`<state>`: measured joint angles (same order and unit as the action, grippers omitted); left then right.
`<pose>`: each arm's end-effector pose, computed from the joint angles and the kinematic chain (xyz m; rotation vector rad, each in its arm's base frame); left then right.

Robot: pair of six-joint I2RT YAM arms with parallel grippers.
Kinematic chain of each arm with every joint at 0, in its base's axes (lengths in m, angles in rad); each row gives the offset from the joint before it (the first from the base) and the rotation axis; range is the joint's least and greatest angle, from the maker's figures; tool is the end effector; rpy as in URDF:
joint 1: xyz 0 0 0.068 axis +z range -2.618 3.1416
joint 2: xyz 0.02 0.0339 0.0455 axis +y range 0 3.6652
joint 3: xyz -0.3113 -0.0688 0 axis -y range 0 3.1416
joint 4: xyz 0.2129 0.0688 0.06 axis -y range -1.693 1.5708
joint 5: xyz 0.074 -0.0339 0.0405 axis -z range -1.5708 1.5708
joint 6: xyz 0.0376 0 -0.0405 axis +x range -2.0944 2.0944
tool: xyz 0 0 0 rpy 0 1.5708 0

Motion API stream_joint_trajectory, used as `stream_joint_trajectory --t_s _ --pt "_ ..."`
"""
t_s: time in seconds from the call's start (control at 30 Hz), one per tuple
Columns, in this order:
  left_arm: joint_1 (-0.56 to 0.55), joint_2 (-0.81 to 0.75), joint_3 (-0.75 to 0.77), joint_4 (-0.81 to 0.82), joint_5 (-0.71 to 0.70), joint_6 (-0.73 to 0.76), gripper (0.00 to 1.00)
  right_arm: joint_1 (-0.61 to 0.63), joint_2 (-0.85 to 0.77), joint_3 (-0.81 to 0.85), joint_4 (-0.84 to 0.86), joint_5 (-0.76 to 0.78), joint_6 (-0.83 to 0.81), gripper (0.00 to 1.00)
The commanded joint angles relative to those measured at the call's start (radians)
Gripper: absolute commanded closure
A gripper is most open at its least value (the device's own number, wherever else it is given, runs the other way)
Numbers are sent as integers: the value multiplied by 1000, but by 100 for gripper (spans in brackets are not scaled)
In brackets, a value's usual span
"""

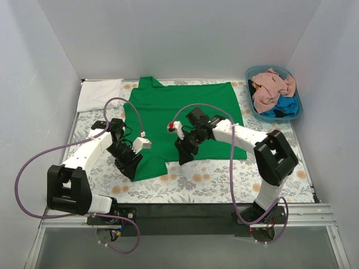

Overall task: Fold and stack the t-shirts
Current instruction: Flatten the tshirt out

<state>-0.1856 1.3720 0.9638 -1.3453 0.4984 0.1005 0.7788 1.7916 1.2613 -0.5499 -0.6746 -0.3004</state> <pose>0.1523 -0.0469 0.2840 -0.3411 -2.8352 0.7147 0.2332 0.2632 0.2701 -1.5523 2.1417 1.0541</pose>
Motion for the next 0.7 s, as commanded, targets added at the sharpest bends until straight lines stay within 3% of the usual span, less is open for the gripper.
stream_joint_trajectory --t_s 0.0,0.17,0.27,0.43,0.67 --pt "112 47 192 -8 75 41 65 -220 -81 -2 -65 110 -68 51" --pt "179 134 202 413 -21 -232 67 -386 -38 -26 -62 260 -124 61" --pt "179 208 170 565 -63 -300 67 -460 -5 -34 -62 341 -151 65" --pt "179 331 127 666 -138 -337 69 -523 22 -89 -56 412 -197 69" --pt "179 299 -2 667 -178 -257 71 -529 -9 -221 -36 426 -221 69"
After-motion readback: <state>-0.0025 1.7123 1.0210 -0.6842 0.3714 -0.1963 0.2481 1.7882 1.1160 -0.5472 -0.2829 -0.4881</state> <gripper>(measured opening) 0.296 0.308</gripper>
